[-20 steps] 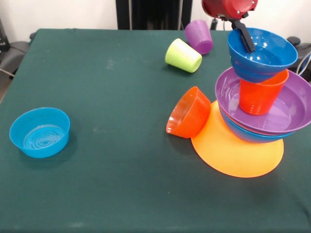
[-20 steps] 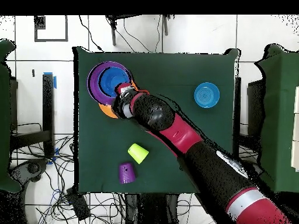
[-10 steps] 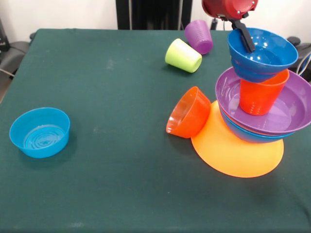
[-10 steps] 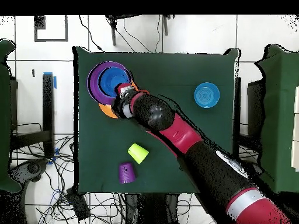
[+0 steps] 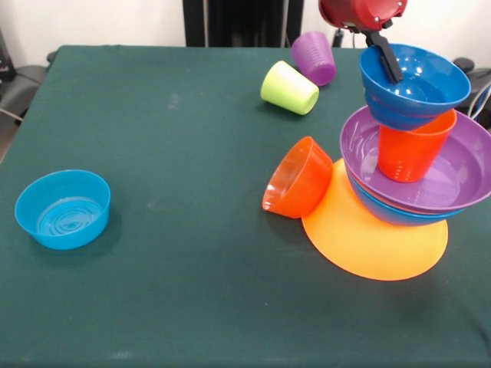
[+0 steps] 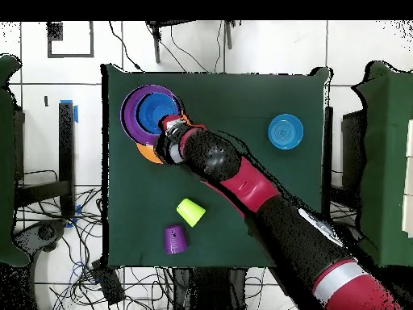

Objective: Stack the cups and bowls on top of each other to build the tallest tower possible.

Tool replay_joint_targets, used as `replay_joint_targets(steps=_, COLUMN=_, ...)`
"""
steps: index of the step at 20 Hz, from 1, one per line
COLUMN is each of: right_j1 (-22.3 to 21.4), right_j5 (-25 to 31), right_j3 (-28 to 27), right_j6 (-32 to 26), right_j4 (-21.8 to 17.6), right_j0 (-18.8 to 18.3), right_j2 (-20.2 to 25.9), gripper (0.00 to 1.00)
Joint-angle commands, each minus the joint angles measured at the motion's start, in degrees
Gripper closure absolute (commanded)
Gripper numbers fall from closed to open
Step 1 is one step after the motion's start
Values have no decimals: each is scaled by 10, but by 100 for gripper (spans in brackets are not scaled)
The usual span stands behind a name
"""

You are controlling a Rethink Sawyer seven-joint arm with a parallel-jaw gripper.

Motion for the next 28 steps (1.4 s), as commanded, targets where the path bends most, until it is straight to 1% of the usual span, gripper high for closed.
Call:
replay_joint_targets(steps=1, right_j1=11, right_j5=8, right_j3=-1, right_j6=47, right_j4=-18, right_j0=9, right_j2=-3, gripper=100)
replay_joint_targets(steps=8, right_j1=10, right_j5=-6, right_j3=5, right_j6=54, right_j4=-18, right_j0=8, right_j2=8, gripper=100)
replay_joint_targets(steps=20, right_j1=-5, right_j5=0, right_j3=11, right_j6=66, right_j4=-9, right_j0=10, right_j2=17, gripper=100)
replay_joint_targets(steps=21, right_j1=-9, right_j5=4, right_j3=9, right_j6=66, right_j4=-8, right_j0=15, right_j2=11, gripper=100)
replay_joint_targets(steps=28, right_j1=-3, right_j5=-6, right_j3=12, right_j6=67, right_j4=-9, right_j0=10, right_j2=20, gripper=100)
